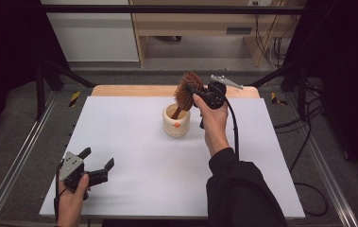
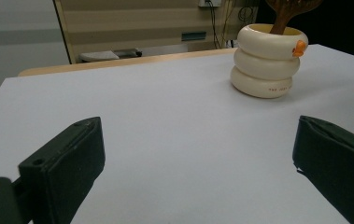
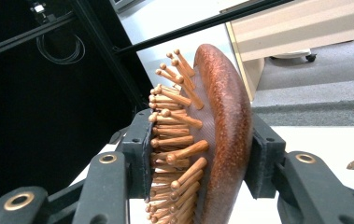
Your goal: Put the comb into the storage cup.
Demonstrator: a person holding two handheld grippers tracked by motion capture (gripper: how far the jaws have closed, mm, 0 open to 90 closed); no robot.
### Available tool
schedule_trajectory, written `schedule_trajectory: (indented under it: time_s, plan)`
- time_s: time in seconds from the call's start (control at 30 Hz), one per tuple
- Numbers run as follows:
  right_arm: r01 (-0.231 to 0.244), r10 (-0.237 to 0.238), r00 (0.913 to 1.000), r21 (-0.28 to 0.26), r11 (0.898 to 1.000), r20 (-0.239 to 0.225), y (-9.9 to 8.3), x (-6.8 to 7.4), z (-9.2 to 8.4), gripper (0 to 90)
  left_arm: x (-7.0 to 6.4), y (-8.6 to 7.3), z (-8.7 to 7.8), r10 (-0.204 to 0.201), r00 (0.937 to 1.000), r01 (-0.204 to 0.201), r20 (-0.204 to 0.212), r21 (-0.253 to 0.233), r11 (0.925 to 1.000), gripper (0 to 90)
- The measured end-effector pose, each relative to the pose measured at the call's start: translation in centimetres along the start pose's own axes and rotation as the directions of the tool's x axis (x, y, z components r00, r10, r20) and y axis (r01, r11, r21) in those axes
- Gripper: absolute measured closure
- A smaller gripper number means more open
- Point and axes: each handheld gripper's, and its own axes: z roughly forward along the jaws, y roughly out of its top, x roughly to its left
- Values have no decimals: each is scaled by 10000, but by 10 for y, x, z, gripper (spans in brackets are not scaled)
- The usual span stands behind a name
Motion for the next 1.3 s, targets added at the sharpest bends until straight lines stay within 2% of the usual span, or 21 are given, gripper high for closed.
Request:
schedule_trajectory:
  time_s: [0.73, 1.3]
  plan:
    - [-214, 214, 9998, 28, 9998, 50, -9, -6, 4, 521, 0, 0, 0, 4, 10000, -4, 31, 23, 10000, 25]
    - [-263, 263, 9996, 105, 9996, 34, -14, -5, 10, 520, 0, 0, 0, -2, 10000, 2, 51, 19, 10000, 24]
